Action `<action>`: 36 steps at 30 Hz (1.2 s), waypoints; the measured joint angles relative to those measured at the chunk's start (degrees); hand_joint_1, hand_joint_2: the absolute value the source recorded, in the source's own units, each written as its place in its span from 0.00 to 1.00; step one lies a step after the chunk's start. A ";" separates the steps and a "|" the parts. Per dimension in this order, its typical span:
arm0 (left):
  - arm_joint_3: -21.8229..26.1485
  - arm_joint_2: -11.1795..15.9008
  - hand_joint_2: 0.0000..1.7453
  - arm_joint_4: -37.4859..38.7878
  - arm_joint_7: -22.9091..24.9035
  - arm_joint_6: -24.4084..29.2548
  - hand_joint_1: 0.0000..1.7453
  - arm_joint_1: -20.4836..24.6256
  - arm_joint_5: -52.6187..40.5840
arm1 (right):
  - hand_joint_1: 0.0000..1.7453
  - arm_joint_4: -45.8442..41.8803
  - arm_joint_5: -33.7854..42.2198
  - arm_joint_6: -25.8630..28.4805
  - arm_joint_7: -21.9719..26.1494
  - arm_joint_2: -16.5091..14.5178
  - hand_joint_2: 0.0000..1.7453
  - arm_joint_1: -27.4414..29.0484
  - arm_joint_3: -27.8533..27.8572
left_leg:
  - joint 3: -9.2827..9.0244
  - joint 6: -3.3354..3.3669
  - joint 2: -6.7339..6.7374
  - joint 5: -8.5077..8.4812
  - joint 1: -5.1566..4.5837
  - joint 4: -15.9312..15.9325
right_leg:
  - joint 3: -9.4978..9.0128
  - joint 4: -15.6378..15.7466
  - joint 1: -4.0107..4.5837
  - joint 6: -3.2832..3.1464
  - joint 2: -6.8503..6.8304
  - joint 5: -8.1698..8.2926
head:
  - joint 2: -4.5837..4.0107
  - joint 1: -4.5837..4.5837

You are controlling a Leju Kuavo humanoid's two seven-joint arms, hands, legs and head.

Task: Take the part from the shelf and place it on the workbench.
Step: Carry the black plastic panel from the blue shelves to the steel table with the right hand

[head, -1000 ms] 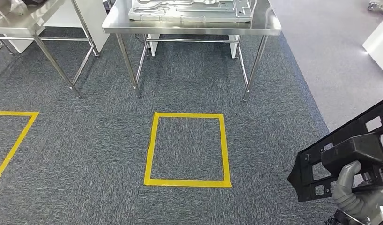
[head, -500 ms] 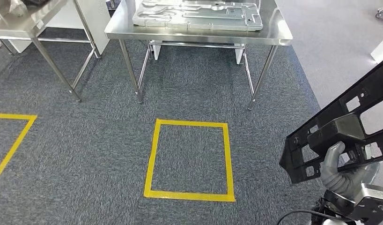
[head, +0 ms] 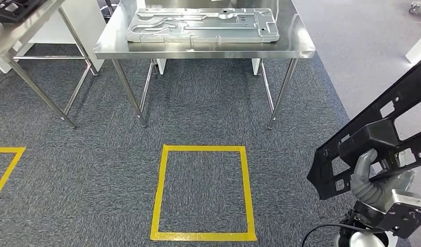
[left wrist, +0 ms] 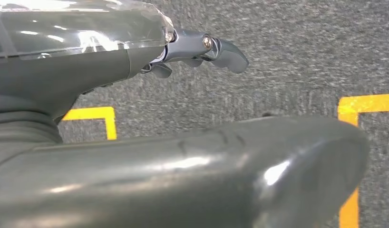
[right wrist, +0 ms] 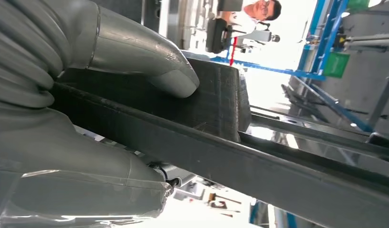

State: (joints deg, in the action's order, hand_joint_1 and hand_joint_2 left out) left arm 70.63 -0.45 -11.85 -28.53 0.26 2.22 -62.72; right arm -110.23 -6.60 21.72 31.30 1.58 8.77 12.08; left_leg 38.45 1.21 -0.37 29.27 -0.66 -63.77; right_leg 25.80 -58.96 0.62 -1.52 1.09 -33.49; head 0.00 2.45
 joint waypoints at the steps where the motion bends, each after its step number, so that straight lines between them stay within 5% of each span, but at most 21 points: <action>1: 0.14 0.04 0.00 0.01 0.13 0.01 0.00 -0.08 0.17 | 1.00 0.67 0.03 -0.28 -0.29 0.46 1.00 -0.97 -0.24 | -0.11 0.45 -0.03 -3.04 -0.35 1.17 | -0.76 0.12 0.07 0.23 0.24 -0.80 | 0.00 -0.01; 2: 0.27 0.07 0.00 0.01 0.21 0.02 0.00 -0.05 0.35 | 1.00 1.31 0.20 -0.65 -0.48 0.96 1.00 -2.01 -0.53 | -0.42 0.71 -0.07 -4.28 -0.60 1.63 | -1.31 -0.08 0.10 0.55 0.47 -1.14 | 0.00 -0.01; 4: 0.60 0.03 0.00 0.02 0.20 0.04 0.00 0.36 0.78 | 1.00 2.22 0.96 -1.47 -0.73 2.42 1.00 -4.29 -1.11 | -1.78 1.06 0.03 -3.65 -0.53 2.68 | -1.12 -1.77 -0.04 1.23 0.52 -0.37 | 0.00 -0.02; 7: 1.15 -0.08 0.00 0.02 0.20 -0.02 0.00 0.74 1.31 | 1.00 3.60 2.14 -2.16 -0.85 4.82 1.00 -7.60 -1.97 | -4.64 1.73 -0.07 -2.69 0.04 4.62 | 4.35 -10.58 -0.38 2.22 -0.24 1.40 | 0.00 -0.03; 10: 1.95 -0.41 0.00 0.02 0.65 0.39 0.00 0.45 2.33 | 1.00 5.31 2.18 -2.77 -1.35 6.03 1.00 -10.00 -3.21 | -7.92 1.53 -0.28 -0.84 0.55 5.84 | 11.41 -15.98 -1.10 3.30 -0.51 -3.48 | 0.00 -0.05; 12: 2.60 -0.92 0.00 0.02 0.97 1.05 0.00 0.17 2.93 | 1.00 6.71 1.06 -3.11 -2.17 6.25 1.00 -11.98 -4.46 | -10.51 1.03 -0.39 0.89 0.99 6.20 | 13.71 -13.61 -1.59 4.05 -0.71 -5.13 | 0.00 -0.05; 13: 2.87 -1.17 0.00 0.02 1.09 1.41 0.00 0.11 3.16 | 1.00 7.55 0.44 -3.23 -2.70 6.33 1.00 -13.13 -5.18 | -11.81 0.75 -0.42 1.88 1.22 6.26 | 14.04 -10.72 -1.82 4.34 -0.87 -3.13 | 0.00 -0.05; 16: 3.70 -1.80 0.00 0.02 1.26 2.16 0.00 0.22 3.50 | 1.00 10.87 -0.33 -4.47 -4.38 6.77 1.00 -17.02 -7.19 | -15.15 -0.23 -0.46 4.90 1.42 6.41 | 14.06 -2.71 -2.16 4.34 -1.75 8.90 | 0.00 -0.05; 17: 3.90 -1.98 0.00 0.02 1.30 2.27 0.00 0.33 3.57 | 1.00 11.97 -0.28 -5.40 -5.06 7.06 1.00 -18.57 -7.79 | -16.11 -0.68 -0.42 5.39 1.33 6.51 | 13.79 -1.92 -2.11 3.90 -1.86 10.69 | 0.00 -0.06; 19: 4.19 -2.29 0.00 0.02 1.42 2.48 0.00 0.66 3.79 | 1.00 14.21 -0.48 -7.87 -6.50 7.73 1.00 -22.69 -9.29 | -16.62 -1.61 -0.20 4.84 1.24 5.52 | 12.64 -1.76 -2.04 2.77 -1.52 10.00 | 0.00 -0.04; 20: 4.35 -2.42 0.00 0.02 1.48 2.61 0.00 0.86 3.92 | 1.00 15.50 -0.86 -9.16 -7.13 8.00 1.00 -25.04 -10.29 | -15.94 -1.92 -0.10 3.91 1.28 3.57 | 12.02 -1.45 -2.14 2.30 -1.32 9.69 | 0.00 -0.05; 22: 4.91 -2.72 0.00 0.02 1.58 3.01 0.00 1.24 4.33 | 1.00 18.93 -2.07 -11.46 -8.39 8.20 1.00 -30.06 -12.83 | -11.82 -2.39 0.00 3.38 1.41 -2.88 | 10.86 -1.02 -2.16 1.49 -0.99 9.02 | 0.00 -0.03; 25: 5.85 -3.33 0.00 0.02 1.63 3.61 0.00 1.27 5.18 | 1.00 24.23 -3.83 -13.27 -9.93 8.09 1.00 -36.01 -17.30 | -3.71 -2.62 0.02 8.56 1.38 -11.12 | 9.15 -0.82 -1.82 0.96 -0.68 7.45 | 0.00 -0.03; 27: 6.44 -3.84 0.00 0.02 1.72 4.01 0.00 1.10 5.63 | 1.00 26.52 -4.29 -13.49 -10.30 7.76 1.00 -38.55 -19.74 | -0.86 -2.25 0.02 10.49 1.25 -10.48 | 7.43 -0.73 -1.55 0.90 -0.69 6.15 | 0.00 -0.03; 28: 6.72 -4.07 0.00 0.02 1.78 4.19 0.00 0.99 5.83 | 1.00 27.33 -4.34 -13.49 -10.41 7.50 1.00 -39.63 -20.71 | -0.43 -1.83 0.04 9.10 1.12 -8.04 | 6.56 -0.71 -1.36 0.90 -0.79 5.50 | 0.00 -0.03; 30: 7.27 -4.44 0.00 0.02 1.92 4.51 0.00 0.70 6.13 | 1.00 28.77 -4.17 -13.47 -10.85 6.85 1.00 -41.78 -22.53 | -0.64 -0.54 0.10 2.25 0.54 -1.30 | 5.16 -0.65 -1.03 1.00 -0.93 4.23 | 0.00 -0.04; 32: 7.70 -4.66 0.00 0.01 2.03 4.70 0.00 0.41 6.26 | 1.00 29.74 -3.84 -13.43 -11.30 6.32 1.00 -43.50 -23.80 | -1.27 0.33 -0.05 -1.97 0.01 2.49 | 4.19 -0.45 -0.87 1.50 -0.79 3.20 | 0.00 -0.04; 36: 8.08 -5.07 0.00 0.00 2.06 4.86 0.00 0.27 6.26 | 1.00 30.51 -3.69 -13.34 -11.57 6.05 1.00 -45.33 -24.72 | -4.35 1.46 -0.34 -2.84 0.27 4.52 | 4.19 -4.14 -0.88 3.08 -0.74 4.33 | 0.00 -0.07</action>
State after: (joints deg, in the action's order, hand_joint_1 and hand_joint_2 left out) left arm 78.71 -5.51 -11.85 -26.47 5.13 2.50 -56.46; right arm -79.72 -10.29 8.38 19.73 7.63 -36.57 -12.65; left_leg 34.10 2.67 -0.71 26.42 -0.38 -59.25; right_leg 29.99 -63.10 -0.26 1.56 0.35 -29.16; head 0.00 2.39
